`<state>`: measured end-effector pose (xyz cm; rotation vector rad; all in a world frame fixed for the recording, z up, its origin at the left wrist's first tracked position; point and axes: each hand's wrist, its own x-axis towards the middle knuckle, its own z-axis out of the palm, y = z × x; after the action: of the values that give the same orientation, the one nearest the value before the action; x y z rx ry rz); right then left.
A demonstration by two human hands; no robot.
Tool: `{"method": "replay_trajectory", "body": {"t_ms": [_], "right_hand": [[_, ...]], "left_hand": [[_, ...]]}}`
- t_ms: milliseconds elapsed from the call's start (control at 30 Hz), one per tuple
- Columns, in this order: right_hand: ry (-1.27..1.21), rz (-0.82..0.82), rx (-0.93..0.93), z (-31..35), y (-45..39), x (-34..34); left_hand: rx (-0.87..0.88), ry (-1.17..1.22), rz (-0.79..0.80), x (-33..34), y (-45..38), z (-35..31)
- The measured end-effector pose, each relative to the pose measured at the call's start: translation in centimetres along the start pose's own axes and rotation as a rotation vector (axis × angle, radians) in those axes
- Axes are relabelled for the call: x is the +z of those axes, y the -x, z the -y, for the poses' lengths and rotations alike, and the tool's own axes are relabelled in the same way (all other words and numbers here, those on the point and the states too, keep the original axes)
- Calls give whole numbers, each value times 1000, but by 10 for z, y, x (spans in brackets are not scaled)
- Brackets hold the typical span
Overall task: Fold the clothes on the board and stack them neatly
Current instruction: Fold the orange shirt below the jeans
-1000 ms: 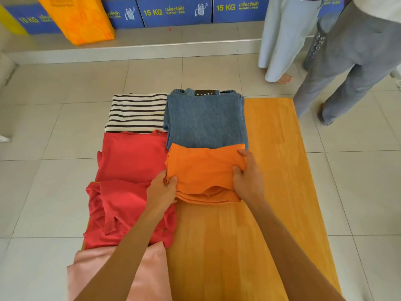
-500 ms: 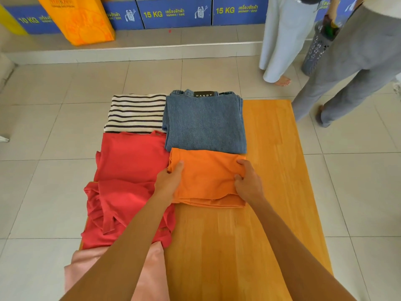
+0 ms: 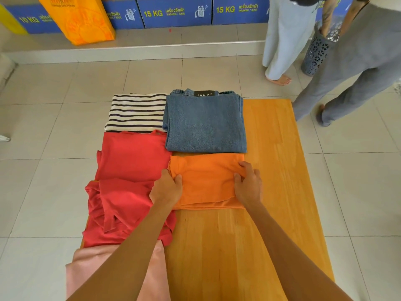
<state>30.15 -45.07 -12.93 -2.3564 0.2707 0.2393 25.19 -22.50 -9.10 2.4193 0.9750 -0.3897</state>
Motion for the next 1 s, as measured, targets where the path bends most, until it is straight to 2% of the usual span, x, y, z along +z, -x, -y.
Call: {"method": "replay_trajectory", "body": {"t_ms": [100, 200, 367, 467, 600, 700, 1000], "right_hand": [[9, 7, 3, 1, 0, -1], [24, 11, 17, 4, 2, 1], [-18, 80, 24, 11, 8, -5], [49, 90, 56, 17, 20, -12], [205, 90, 81, 34, 53, -16], [120, 111, 78, 53, 93, -6], [-121, 103, -167, 131, 205, 57]], "left_hand": [[78, 12, 90, -4, 11, 3], [170, 124, 143, -12, 25, 13], [300, 257, 107, -22, 45, 32], [389, 228, 69, -28, 53, 44], [371, 212, -23, -46, 61, 69], [381, 252, -33, -64, 66, 95], [370, 392, -84, -127, 68, 190]]}}
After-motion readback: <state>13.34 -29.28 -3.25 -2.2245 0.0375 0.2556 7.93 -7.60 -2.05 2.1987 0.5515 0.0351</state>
